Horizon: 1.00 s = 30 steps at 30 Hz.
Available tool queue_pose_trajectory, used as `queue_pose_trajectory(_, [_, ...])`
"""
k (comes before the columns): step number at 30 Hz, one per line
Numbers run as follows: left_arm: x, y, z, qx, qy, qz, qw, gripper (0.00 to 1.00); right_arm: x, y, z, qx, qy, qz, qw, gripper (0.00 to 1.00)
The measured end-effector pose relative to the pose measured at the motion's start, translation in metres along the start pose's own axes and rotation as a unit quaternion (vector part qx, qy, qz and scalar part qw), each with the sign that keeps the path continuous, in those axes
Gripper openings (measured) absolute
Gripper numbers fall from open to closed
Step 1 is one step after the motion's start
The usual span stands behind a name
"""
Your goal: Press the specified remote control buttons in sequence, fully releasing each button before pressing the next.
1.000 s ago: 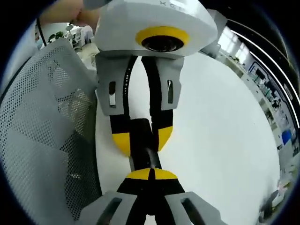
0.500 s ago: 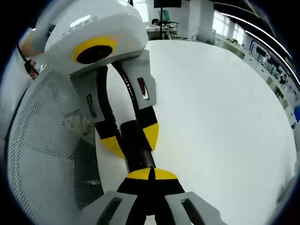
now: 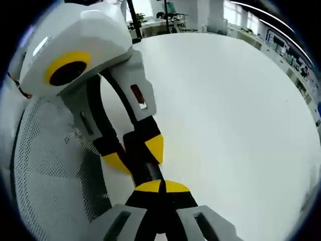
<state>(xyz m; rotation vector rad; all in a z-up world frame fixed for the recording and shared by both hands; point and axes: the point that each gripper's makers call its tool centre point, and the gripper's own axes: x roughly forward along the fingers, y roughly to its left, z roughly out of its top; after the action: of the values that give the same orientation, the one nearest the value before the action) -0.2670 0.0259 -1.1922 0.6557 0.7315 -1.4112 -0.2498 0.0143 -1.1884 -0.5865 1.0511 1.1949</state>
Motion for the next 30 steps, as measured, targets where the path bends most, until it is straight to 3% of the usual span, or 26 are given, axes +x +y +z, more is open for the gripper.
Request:
queue_pose_trajectory(3, [0.0, 0.0, 0.0, 0.0, -0.002, 0.001, 1.0, 0.22, 0.0, 0.0, 0.0, 0.011, -0.01, -0.007, 0.9999, 0.0])
queue_pose_trajectory(10, [0.0, 0.0, 0.0, 0.0, -0.002, 0.002, 1.0, 0.22, 0.0, 0.003, 0.001, -0.048, -0.023, -0.031, 0.9981, 0.0])
queue_pose_trajectory(14, [0.0, 0.0, 0.0, -0.001, -0.004, 0.003, 1.0, 0.22, -0.002, 0.019, 0.009, -0.033, -0.051, 0.0, 0.9982, 0.0])
queue_pose_trajectory(25, [-0.001, 0.0, 0.0, -0.005, -0.013, 0.002, 0.9999, 0.22, 0.002, 0.023, 0.007, -0.117, -0.017, -0.029, 0.9925, 0.0])
queue_pose_trajectory(30, [-0.001, 0.0, 0.0, -0.003, -0.013, 0.001, 0.9999, 0.22, 0.002, 0.021, 0.006, -0.126, -0.011, -0.03, 0.9916, 0.0])
